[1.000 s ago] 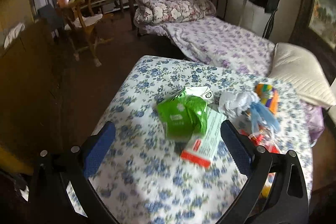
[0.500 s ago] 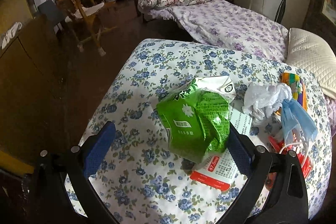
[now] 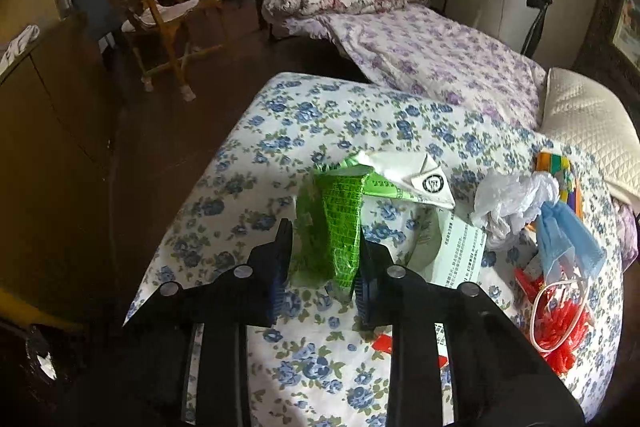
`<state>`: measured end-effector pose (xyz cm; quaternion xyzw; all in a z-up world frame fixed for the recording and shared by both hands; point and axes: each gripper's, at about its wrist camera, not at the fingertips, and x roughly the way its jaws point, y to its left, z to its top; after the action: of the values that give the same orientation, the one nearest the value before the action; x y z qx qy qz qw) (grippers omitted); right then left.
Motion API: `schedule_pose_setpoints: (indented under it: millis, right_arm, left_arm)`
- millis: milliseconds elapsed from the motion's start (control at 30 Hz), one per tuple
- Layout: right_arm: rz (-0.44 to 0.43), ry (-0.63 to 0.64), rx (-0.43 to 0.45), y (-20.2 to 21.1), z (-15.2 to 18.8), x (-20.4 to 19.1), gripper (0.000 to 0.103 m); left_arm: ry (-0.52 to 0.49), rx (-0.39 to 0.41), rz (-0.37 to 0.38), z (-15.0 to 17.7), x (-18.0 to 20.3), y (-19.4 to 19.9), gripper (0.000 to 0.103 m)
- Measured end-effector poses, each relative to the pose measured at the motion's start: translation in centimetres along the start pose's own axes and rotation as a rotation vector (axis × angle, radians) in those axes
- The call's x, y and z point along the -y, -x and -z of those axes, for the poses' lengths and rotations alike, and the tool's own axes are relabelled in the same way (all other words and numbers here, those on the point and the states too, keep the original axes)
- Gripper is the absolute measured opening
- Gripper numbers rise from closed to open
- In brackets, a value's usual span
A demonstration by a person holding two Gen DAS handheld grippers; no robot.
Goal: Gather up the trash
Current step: 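Grasp the yellow mesh scrubber with the right tool while the left tool grasps the green-and-white carton, then carry the carton and the yellow scrubber over the red wastebasket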
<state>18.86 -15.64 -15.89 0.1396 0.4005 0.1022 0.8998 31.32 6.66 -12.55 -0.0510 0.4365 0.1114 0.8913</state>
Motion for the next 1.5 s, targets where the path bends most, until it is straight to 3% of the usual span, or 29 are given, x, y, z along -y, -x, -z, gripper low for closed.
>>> schedule_pose_setpoints:
  millis: [300,467,633,733,967,1133,1500]
  right_arm:
    - [0.002,0.002,0.000,0.0,0.0,0.0,0.039]
    - [-0.001,-0.009,0.003,0.1,0.0,0.2,0.038]
    - [0.011,-0.002,0.004,0.2,0.2,0.1,0.037]
    - [0.002,-0.014,0.005,0.3,0.2,0.2,0.037]
    - [0.015,-0.037,0.052,2.2,1.3,1.1,0.037]
    - [0.027,-0.027,0.066,4.0,1.9,2.1,0.035]
    - [0.081,-0.057,0.142,11.9,2.4,7.4,0.035]
  left_arm:
    - [0.092,0.010,0.080,-0.2,-3.2,1.7,0.028]
    - [0.150,0.050,0.188,1.2,-5.1,6.3,0.028]
    - [0.152,0.089,0.256,5.0,-6.1,11.4,0.028]
    - [0.119,0.079,0.241,6.2,-5.9,11.9,0.028]
    - [0.075,0.046,0.298,8.4,-4.6,12.8,0.028]
    - [0.003,0.076,0.325,9.4,-2.4,14.4,0.028]
    - [-0.140,0.083,0.417,11.6,3.4,17.1,0.028]
